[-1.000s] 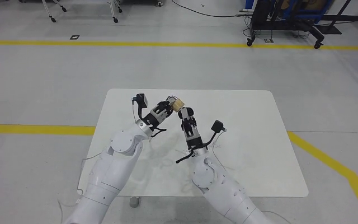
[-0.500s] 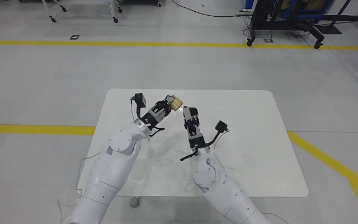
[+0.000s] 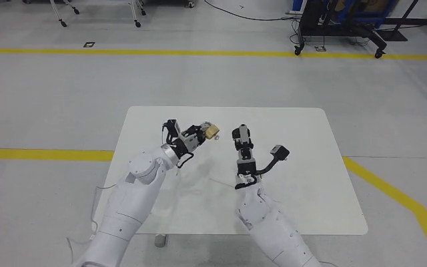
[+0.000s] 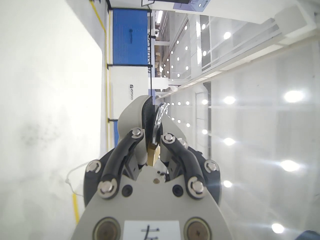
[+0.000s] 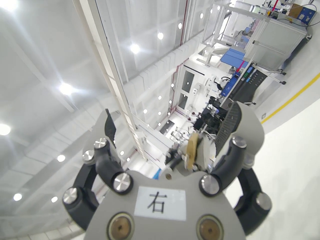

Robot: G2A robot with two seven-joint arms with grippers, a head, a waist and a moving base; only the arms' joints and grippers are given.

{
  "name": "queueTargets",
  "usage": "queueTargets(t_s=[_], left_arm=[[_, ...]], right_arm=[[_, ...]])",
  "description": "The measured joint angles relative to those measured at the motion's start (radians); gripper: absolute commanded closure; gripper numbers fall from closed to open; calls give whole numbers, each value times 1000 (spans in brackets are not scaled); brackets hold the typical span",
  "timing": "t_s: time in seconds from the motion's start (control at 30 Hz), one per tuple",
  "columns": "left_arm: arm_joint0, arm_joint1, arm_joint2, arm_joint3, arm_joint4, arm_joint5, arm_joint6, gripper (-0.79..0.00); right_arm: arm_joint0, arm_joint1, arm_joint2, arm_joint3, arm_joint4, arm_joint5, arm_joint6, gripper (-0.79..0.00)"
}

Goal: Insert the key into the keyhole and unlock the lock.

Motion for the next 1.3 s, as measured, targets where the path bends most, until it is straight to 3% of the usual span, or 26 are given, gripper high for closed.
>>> queueTargets(t_s=[0.03,0.2,0.3,0.43,0.63,0.97,1.3], left_arm=[[-9,-2,2,19,-42,33,-20,0],[-42,-11,12,87,-155,124,-87,0],[-57,-13,18,112,-172,146,-97,0],[-66,-13,21,128,-166,153,-111,0],[-71,-12,22,138,-168,156,-119,0],[-79,-13,30,149,-177,170,-147,0],[-83,-14,40,154,-175,169,-161,0]], right_arm=[[-16,3,17,-23,15,-13,10,0],[-84,16,36,-125,181,-64,184,0],[-91,28,39,-140,256,-17,360,0],[-93,37,56,-152,229,46,479,0],[-103,38,57,-174,231,24,512,0],[-63,31,41,-91,217,73,536,0],[-37,21,29,-45,181,94,498,0]])
